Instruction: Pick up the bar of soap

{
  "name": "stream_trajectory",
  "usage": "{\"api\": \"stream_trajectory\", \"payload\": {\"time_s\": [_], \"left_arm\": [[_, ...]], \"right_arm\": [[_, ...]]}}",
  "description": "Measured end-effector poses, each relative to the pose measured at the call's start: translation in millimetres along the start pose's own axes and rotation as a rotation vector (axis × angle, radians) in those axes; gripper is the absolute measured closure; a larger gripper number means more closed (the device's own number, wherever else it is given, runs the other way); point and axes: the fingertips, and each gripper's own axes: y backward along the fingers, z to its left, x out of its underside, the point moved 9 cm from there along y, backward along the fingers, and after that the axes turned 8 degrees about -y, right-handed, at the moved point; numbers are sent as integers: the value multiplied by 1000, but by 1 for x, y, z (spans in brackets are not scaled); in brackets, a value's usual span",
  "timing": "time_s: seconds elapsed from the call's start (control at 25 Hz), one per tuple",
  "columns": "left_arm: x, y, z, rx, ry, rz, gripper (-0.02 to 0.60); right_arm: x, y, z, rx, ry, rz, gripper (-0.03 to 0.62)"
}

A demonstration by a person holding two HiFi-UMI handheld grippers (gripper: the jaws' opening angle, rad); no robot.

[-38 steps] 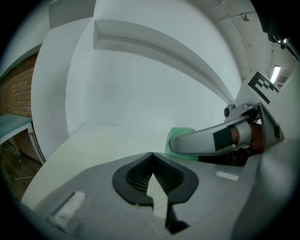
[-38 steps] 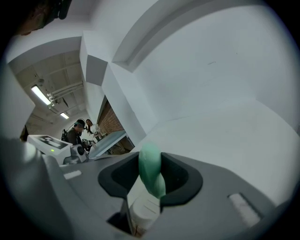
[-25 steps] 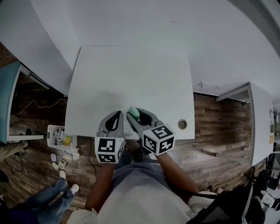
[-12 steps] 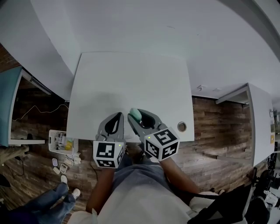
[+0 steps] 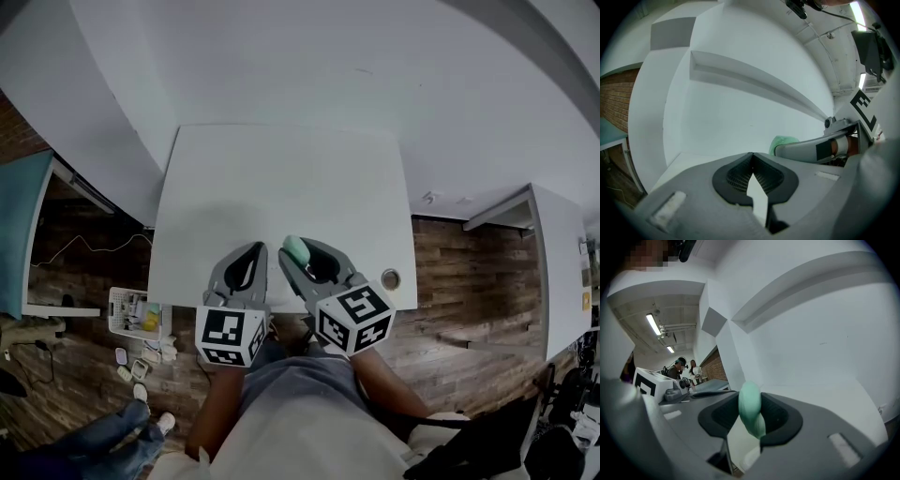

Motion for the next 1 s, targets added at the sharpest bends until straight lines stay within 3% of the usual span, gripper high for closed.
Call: {"api": "stream_trajectory", "payload": {"time_s": [1.0], "left_arm": [[-20, 4, -9, -6, 3, -39, 580]], "right_arm": [[-16, 17, 7, -10, 44, -35, 459]]}}
